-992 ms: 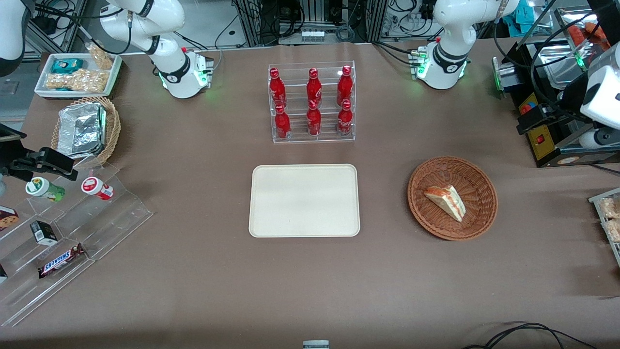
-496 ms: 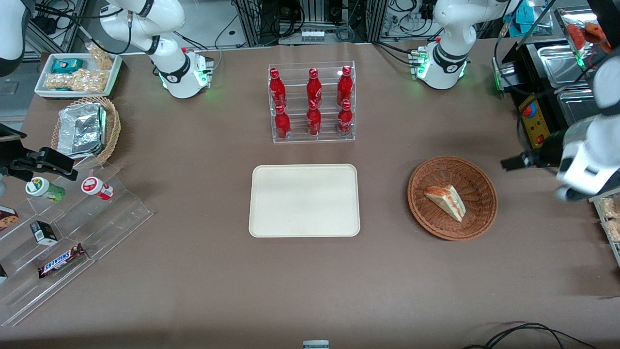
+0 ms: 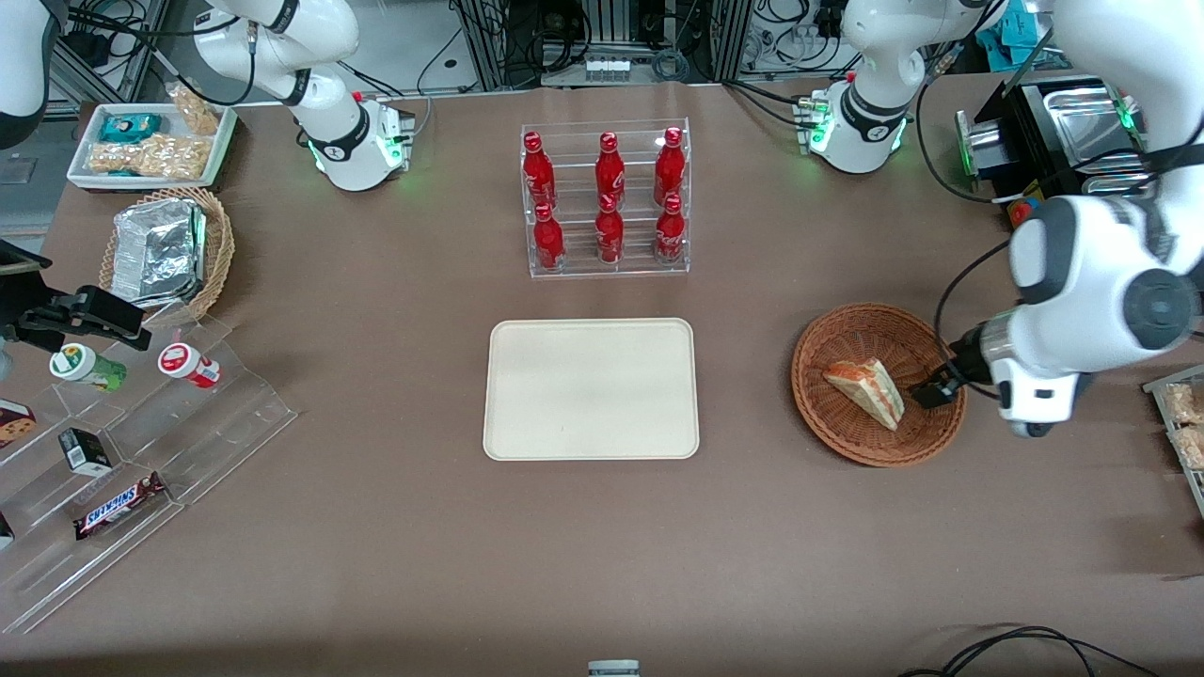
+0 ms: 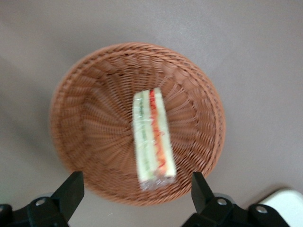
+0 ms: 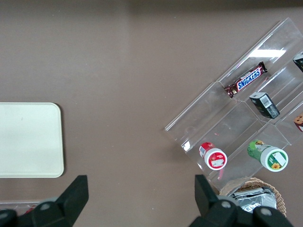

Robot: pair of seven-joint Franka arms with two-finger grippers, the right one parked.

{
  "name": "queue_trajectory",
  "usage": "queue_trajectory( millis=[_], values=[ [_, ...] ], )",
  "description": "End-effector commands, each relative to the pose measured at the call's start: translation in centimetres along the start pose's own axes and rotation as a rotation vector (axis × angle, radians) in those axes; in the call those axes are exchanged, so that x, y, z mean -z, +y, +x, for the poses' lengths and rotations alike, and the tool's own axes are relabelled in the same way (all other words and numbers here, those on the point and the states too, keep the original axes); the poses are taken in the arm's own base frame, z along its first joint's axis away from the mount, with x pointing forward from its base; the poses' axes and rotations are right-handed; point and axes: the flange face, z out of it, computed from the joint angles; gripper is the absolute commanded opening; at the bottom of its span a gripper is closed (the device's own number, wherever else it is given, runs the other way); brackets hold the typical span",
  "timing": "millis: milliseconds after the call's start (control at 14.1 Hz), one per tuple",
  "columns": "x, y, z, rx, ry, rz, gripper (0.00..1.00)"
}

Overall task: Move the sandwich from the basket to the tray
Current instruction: 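Lower the left gripper and close it on the wrapped sandwich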

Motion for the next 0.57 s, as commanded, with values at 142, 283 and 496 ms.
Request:
queue_trajectory(
  millis=[142,283,496],
  values=[
    [-6.7,-1.7,-1.3,0.082,0.063,-0.082,1.0],
    [-7.2,-1.6,-1.2,0.084,0.057,-0.079,1.0],
    [-8.3,-1.6,-1.1,0.08,0.044,-0.066,1.0]
  ],
)
